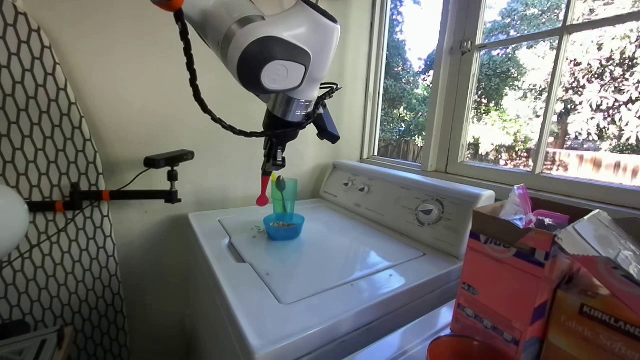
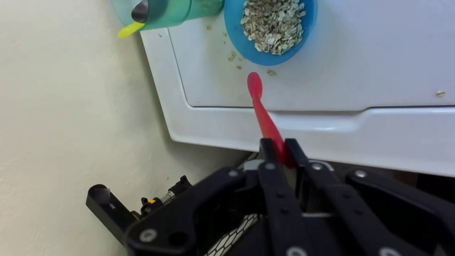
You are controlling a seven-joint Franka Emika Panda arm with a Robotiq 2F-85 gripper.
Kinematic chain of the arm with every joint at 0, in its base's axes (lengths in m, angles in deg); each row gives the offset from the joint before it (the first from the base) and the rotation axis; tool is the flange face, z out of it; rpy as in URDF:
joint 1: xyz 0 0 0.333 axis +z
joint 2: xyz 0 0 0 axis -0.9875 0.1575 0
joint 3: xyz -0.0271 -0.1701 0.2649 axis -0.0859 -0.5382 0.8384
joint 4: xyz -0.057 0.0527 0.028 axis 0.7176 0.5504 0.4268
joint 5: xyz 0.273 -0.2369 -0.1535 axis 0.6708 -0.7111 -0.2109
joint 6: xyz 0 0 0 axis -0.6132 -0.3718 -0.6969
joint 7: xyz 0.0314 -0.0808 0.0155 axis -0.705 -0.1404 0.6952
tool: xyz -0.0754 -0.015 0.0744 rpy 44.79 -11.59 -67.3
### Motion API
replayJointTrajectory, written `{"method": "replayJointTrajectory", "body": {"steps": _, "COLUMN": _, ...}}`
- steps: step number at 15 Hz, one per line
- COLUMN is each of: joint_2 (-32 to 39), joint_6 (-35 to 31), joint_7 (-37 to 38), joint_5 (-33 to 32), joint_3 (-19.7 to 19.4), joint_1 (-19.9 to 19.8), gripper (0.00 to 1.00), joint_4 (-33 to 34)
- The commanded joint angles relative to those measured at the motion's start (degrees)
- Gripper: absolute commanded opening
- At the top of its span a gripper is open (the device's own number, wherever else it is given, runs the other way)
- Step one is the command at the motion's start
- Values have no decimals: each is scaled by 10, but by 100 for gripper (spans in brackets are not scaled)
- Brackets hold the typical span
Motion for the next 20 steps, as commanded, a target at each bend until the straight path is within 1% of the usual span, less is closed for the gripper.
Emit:
{"method": "replayJointTrajectory", "body": {"steps": 1, "joint_2": -57, "joint_6": -5, "joint_7": -12, "joint_5": -26, "joint_3": -24, "joint_1": 25, "gripper": 3, "joint_4": -13}}
{"method": "replayJointTrajectory", "body": {"steps": 2, "joint_2": -60, "joint_6": -5, "joint_7": -12, "joint_5": -23, "joint_3": -30, "joint_1": 28, "gripper": 3, "joint_4": -13}}
{"method": "replayJointTrajectory", "body": {"steps": 3, "joint_2": -50, "joint_6": 0, "joint_7": -12, "joint_5": -3, "joint_3": -35, "joint_1": 25, "gripper": 3, "joint_4": -9}}
{"method": "replayJointTrajectory", "body": {"steps": 4, "joint_2": -8, "joint_6": -1, "joint_7": -25, "joint_5": 26, "joint_3": -18, "joint_1": 3, "gripper": 11, "joint_4": -5}}
{"method": "replayJointTrajectory", "body": {"steps": 6, "joint_2": -11, "joint_6": -2, "joint_7": -25, "joint_5": 26, "joint_3": -25, "joint_1": 5, "gripper": 11, "joint_4": -6}}
{"method": "replayJointTrajectory", "body": {"steps": 7, "joint_2": -11, "joint_6": -2, "joint_7": -25, "joint_5": 26, "joint_3": -26, "joint_1": 5, "gripper": 3, "joint_4": -6}}
{"method": "replayJointTrajectory", "body": {"steps": 9, "joint_2": -28, "joint_6": -27, "joint_7": -24, "joint_5": 0, "joint_3": -21, "joint_1": 8, "gripper": 3, "joint_4": -17}}
{"method": "replayJointTrajectory", "body": {"steps": 12, "joint_2": -15, "joint_6": -59, "joint_7": -24, "joint_5": -11, "joint_3": -13, "joint_1": 4, "gripper": 3, "joint_4": -27}}
{"method": "replayJointTrajectory", "body": {"steps": 17, "joint_2": 5, "joint_6": -72, "joint_7": -21, "joint_5": -40, "joint_3": -12, "joint_1": 7, "gripper": 3, "joint_4": -38}}
{"method": "replayJointTrajectory", "body": {"steps": 20, "joint_2": 25, "joint_6": -95, "joint_7": -21, "joint_5": -54, "joint_3": -10, "joint_1": 3, "gripper": 3, "joint_4": -46}}
